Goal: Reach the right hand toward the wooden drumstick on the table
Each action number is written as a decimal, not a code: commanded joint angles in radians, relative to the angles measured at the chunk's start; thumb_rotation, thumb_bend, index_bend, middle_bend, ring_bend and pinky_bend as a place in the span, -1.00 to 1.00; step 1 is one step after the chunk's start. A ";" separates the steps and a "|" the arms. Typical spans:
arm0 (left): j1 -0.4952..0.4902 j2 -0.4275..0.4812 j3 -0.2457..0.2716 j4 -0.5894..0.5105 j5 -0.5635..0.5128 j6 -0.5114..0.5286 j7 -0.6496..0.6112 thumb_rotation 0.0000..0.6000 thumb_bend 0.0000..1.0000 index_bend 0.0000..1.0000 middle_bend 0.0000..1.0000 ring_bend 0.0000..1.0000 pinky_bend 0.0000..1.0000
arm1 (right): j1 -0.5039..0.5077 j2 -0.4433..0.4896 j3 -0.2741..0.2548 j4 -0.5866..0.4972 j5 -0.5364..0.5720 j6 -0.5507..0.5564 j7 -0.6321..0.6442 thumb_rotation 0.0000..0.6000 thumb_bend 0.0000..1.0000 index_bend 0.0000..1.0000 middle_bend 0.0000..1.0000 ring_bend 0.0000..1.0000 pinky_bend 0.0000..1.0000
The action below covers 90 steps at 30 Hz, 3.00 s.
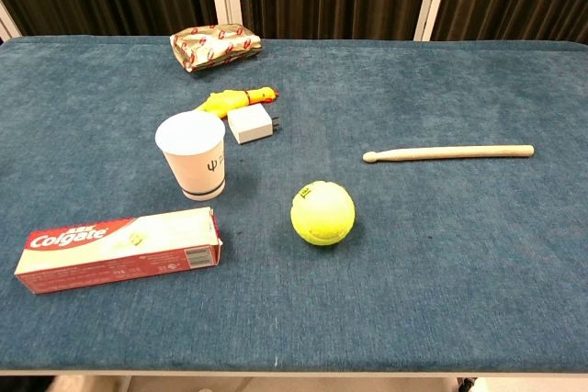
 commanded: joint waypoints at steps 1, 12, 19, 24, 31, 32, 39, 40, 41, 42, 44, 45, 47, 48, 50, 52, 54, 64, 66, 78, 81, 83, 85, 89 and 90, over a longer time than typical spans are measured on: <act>0.000 0.000 0.000 0.000 0.000 0.000 0.000 1.00 -0.15 -0.66 -0.77 -0.73 -0.63 | 0.000 -0.001 0.000 -0.001 -0.001 0.001 -0.004 1.00 -0.21 -0.63 -0.71 -0.60 -0.50; 0.000 -0.001 0.000 0.003 0.001 0.000 0.000 1.00 -0.15 -0.65 -0.77 -0.73 -0.63 | 0.004 -0.003 0.001 0.003 0.006 -0.011 -0.007 1.00 -0.21 -0.63 -0.71 -0.60 -0.50; 0.002 -0.002 0.000 0.002 0.006 0.007 -0.006 1.00 -0.15 -0.65 -0.77 -0.73 -0.63 | 0.005 -0.006 0.002 0.004 0.011 -0.014 -0.009 1.00 -0.21 -0.63 -0.71 -0.60 -0.50; 0.005 -0.001 0.000 -0.001 0.007 0.012 -0.010 1.00 -0.15 -0.65 -0.77 -0.73 -0.63 | 0.015 -0.010 -0.005 0.002 0.011 -0.040 -0.035 1.00 -0.21 -0.62 -0.71 -0.60 -0.50; 0.005 0.001 0.000 -0.001 0.006 0.009 -0.013 1.00 -0.15 -0.65 -0.77 -0.73 -0.63 | 0.117 -0.013 0.019 0.016 0.033 -0.193 -0.048 1.00 -0.21 -0.54 -0.71 -0.60 -0.52; 0.005 0.001 0.000 -0.001 0.004 0.008 -0.013 1.00 -0.15 -0.66 -0.77 -0.73 -0.63 | 0.140 -0.015 0.029 0.021 0.041 -0.223 -0.060 1.00 -0.21 -0.53 -0.71 -0.60 -0.53; 0.006 0.005 -0.001 -0.005 -0.001 0.006 -0.017 1.00 -0.15 -0.65 -0.77 -0.73 -0.63 | 0.320 -0.086 0.103 0.076 0.120 -0.443 -0.076 1.00 -0.21 -0.37 -0.71 -0.60 -0.62; 0.007 0.006 0.000 -0.006 -0.001 0.006 -0.019 1.00 -0.15 -0.65 -0.77 -0.73 -0.63 | 0.348 -0.103 0.113 0.094 0.131 -0.477 -0.070 1.00 -0.21 -0.34 -0.71 -0.60 -0.62; 0.007 0.007 -0.001 -0.006 -0.003 0.005 -0.020 1.00 -0.15 -0.65 -0.77 -0.73 -0.63 | 0.369 -0.118 0.120 0.109 0.140 -0.502 -0.065 1.00 -0.21 -0.32 -0.71 -0.60 -0.62; 0.006 0.007 -0.001 -0.007 -0.003 0.004 -0.022 1.00 -0.15 -0.65 -0.77 -0.73 -0.63 | 0.389 -0.133 0.126 0.125 0.150 -0.526 -0.062 1.00 -0.21 -0.28 -0.71 -0.60 -0.62; 0.006 0.007 -0.003 -0.008 -0.005 0.003 -0.025 1.00 -0.15 -0.65 -0.77 -0.73 -0.63 | 0.436 -0.172 0.136 0.171 0.174 -0.582 -0.063 1.00 -0.21 -0.22 -0.71 -0.60 -0.62; 0.006 0.007 -0.003 -0.008 -0.006 0.003 -0.026 1.00 -0.15 -0.65 -0.77 -0.73 -0.63 | 0.453 -0.187 0.139 0.190 0.186 -0.603 -0.067 1.00 -0.21 -0.19 -0.71 -0.60 -0.62; 0.006 0.007 -0.003 -0.007 -0.008 0.001 -0.028 1.00 -0.15 -0.65 -0.77 -0.73 -0.63 | 0.493 -0.229 0.146 0.235 0.210 -0.645 -0.079 1.00 -0.21 -0.17 -0.71 -0.60 -0.63; 0.006 0.008 -0.004 -0.007 -0.008 0.002 -0.029 1.00 -0.15 -0.65 -0.77 -0.73 -0.63 | 0.509 -0.250 0.150 0.257 0.222 -0.660 -0.084 1.00 -0.21 -0.15 -0.71 -0.60 -0.63; 0.006 0.009 -0.005 -0.007 -0.010 0.001 -0.033 1.00 -0.15 -0.65 -0.77 -0.73 -0.63 | 0.540 -0.295 0.157 0.301 0.243 -0.683 -0.090 1.00 -0.21 -0.12 -0.71 -0.60 -0.63; 0.006 0.009 -0.006 -0.008 -0.013 -0.001 -0.035 1.00 -0.15 -0.65 -0.77 -0.73 -0.63 | 0.561 -0.332 0.161 0.337 0.260 -0.697 -0.092 1.00 -0.21 -0.08 -0.71 -0.60 -0.63; 0.005 0.010 -0.006 -0.007 -0.014 -0.003 -0.037 1.00 -0.15 -0.65 -0.77 -0.73 -0.63 | 0.584 -0.370 0.162 0.379 0.275 -0.714 -0.095 1.00 -0.21 -0.05 -0.71 -0.60 -0.63; 0.004 0.012 -0.008 -0.008 -0.019 -0.008 -0.048 1.00 -0.15 -0.65 -0.77 -0.73 -0.63 | 0.649 -0.477 0.150 0.512 0.316 -0.774 -0.085 1.00 -0.21 0.06 -0.71 -0.60 -0.64; 0.004 0.012 -0.009 -0.008 -0.020 -0.009 -0.048 1.00 -0.15 -0.65 -0.77 -0.73 -0.63 | 0.657 -0.490 0.147 0.532 0.320 -0.779 -0.083 1.00 -0.21 0.09 -0.71 -0.60 -0.64; 0.004 0.013 -0.011 -0.009 -0.024 -0.008 -0.053 1.00 -0.15 -0.65 -0.77 -0.73 -0.63 | 0.688 -0.544 0.135 0.610 0.312 -0.807 -0.027 1.00 -0.21 0.20 -0.71 -0.58 -0.64; 0.004 0.013 -0.011 -0.010 -0.025 -0.009 -0.053 1.00 -0.15 -0.65 -0.77 -0.73 -0.63 | 0.690 -0.547 0.137 0.615 0.300 -0.799 -0.001 1.00 -0.21 0.24 -0.70 -0.56 -0.64; 0.004 0.012 -0.011 -0.009 -0.025 -0.010 -0.053 1.00 -0.15 -0.65 -0.77 -0.73 -0.63 | 0.692 -0.548 0.141 0.616 0.291 -0.792 0.019 1.00 -0.20 0.28 -0.70 -0.54 -0.64; 0.004 0.012 -0.011 -0.010 -0.025 -0.009 -0.052 1.00 -0.15 -0.66 -0.77 -0.73 -0.63 | 0.697 -0.547 0.145 0.617 0.280 -0.786 0.032 1.00 -0.20 0.32 -0.70 -0.53 -0.64; 0.004 0.013 -0.011 -0.013 -0.026 -0.010 -0.048 1.00 -0.15 -0.66 -0.77 -0.73 -0.63 | 0.714 -0.542 0.160 0.599 0.266 -0.775 0.049 1.00 -0.19 0.34 -0.70 -0.52 -0.64; 0.003 0.012 -0.011 -0.012 -0.025 -0.010 -0.048 1.00 -0.15 -0.66 -0.77 -0.73 -0.63 | 0.721 -0.540 0.167 0.591 0.264 -0.772 0.051 1.00 -0.19 0.34 -0.70 -0.52 -0.64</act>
